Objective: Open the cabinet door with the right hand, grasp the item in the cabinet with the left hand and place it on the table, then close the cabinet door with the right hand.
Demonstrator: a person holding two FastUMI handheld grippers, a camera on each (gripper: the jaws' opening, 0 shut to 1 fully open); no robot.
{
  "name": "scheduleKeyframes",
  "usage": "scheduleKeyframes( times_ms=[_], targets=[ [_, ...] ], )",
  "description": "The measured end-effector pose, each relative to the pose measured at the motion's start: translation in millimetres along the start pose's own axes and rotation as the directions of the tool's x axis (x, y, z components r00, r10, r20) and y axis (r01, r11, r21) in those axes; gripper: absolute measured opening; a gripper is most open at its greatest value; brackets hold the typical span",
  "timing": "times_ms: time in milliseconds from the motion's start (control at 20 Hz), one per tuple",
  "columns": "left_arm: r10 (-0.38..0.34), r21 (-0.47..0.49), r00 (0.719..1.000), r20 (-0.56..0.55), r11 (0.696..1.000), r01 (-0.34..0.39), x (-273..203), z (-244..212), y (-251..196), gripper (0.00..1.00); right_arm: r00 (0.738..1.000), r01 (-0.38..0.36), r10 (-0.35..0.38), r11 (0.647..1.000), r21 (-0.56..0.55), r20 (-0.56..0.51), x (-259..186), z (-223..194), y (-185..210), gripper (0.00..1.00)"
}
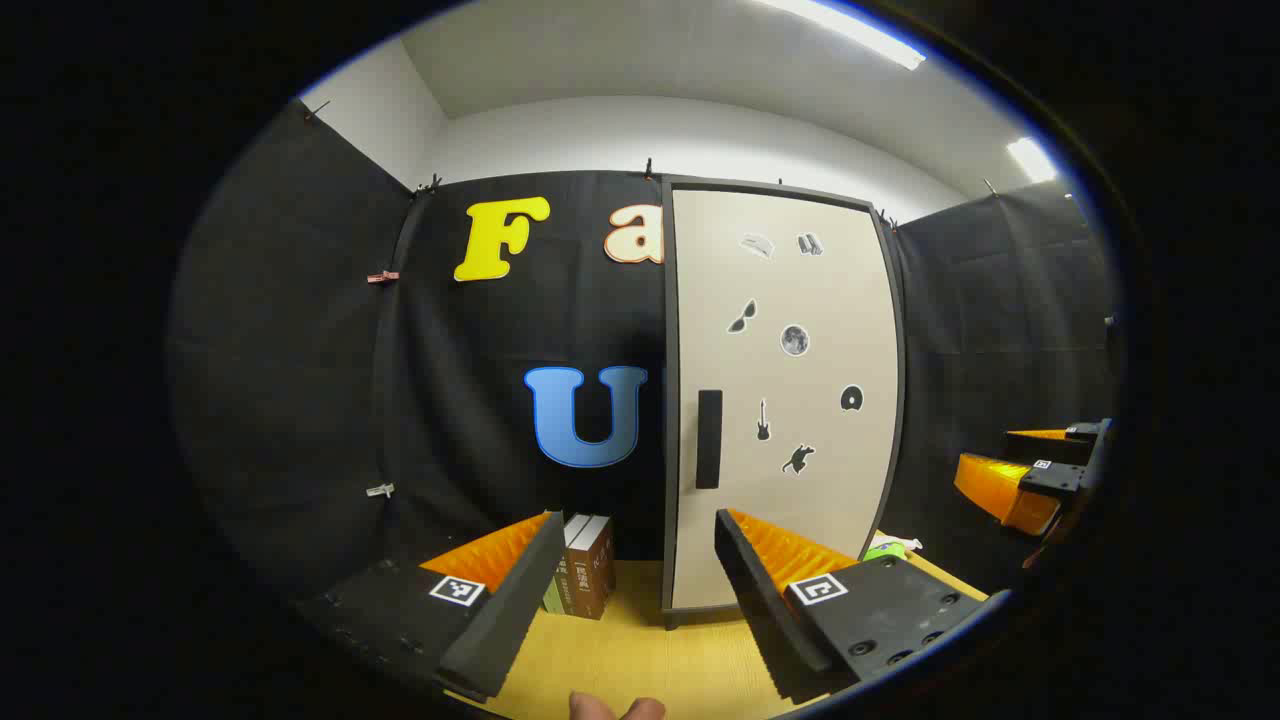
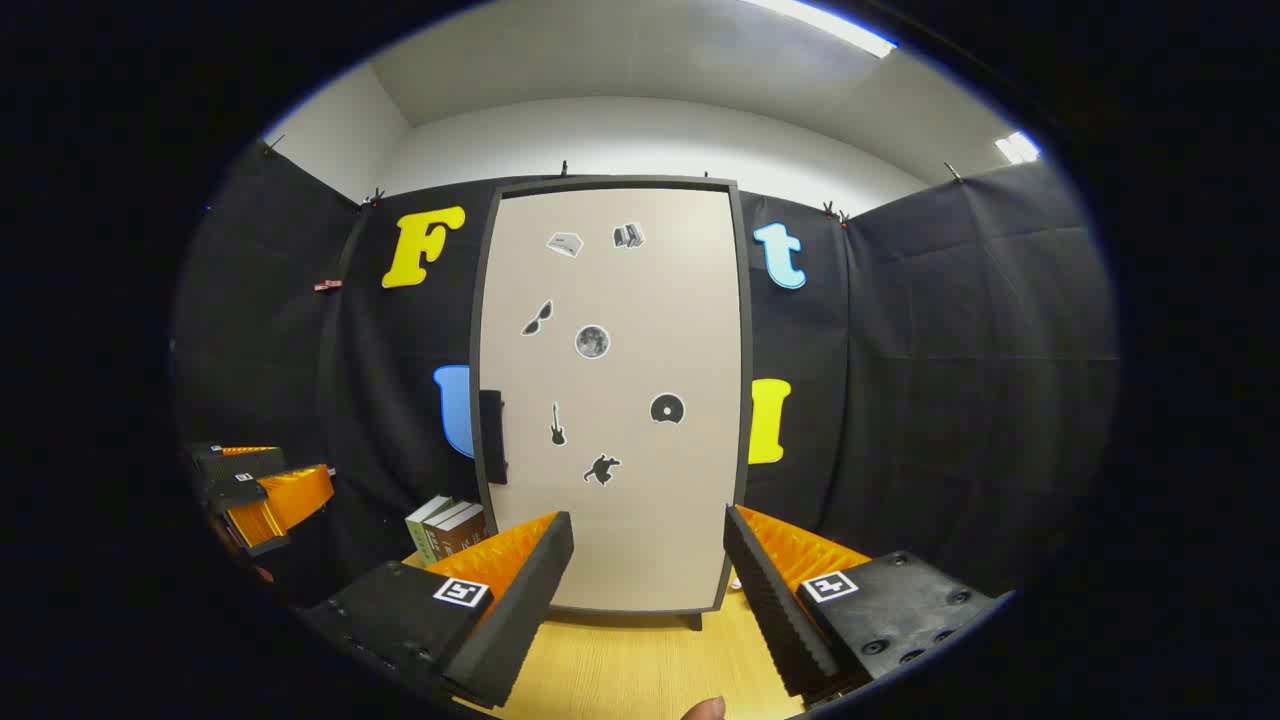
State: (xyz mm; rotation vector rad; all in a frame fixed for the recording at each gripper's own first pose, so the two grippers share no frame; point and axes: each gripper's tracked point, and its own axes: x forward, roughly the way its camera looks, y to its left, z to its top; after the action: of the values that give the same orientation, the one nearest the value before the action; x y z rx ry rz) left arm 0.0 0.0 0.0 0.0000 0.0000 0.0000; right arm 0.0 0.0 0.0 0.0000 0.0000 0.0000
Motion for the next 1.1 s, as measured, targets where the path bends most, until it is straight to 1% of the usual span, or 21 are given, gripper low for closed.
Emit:
scheduleKeyframes(
  times_ms=[450,700,1100],
  targets=[
    [0.004,0.003,1.000,0.010,1.000,-0.004,2.9,1.5,9.8,0.95,1.000,0.007,-0.007,1.000,-0.012,0.010,-0.7,-0.3,3.7,0.97],
    [0.000,0.008,1.000,0.009,1.000,0.000,4.0,1.0,8.6,0.95,1.000,0.010,-0.010,1.000,-0.017,0.016,-1.1,-1.1,2.8,0.97],
    [-0.009,0.006,1.000,-0.002,1.000,0.009,5.0,-2.8,3.0,0.95,1.000,0.019,-0.019,1.000,0.007,0.006,-0.7,-5.4,-1.7,0.97]
  ],
)
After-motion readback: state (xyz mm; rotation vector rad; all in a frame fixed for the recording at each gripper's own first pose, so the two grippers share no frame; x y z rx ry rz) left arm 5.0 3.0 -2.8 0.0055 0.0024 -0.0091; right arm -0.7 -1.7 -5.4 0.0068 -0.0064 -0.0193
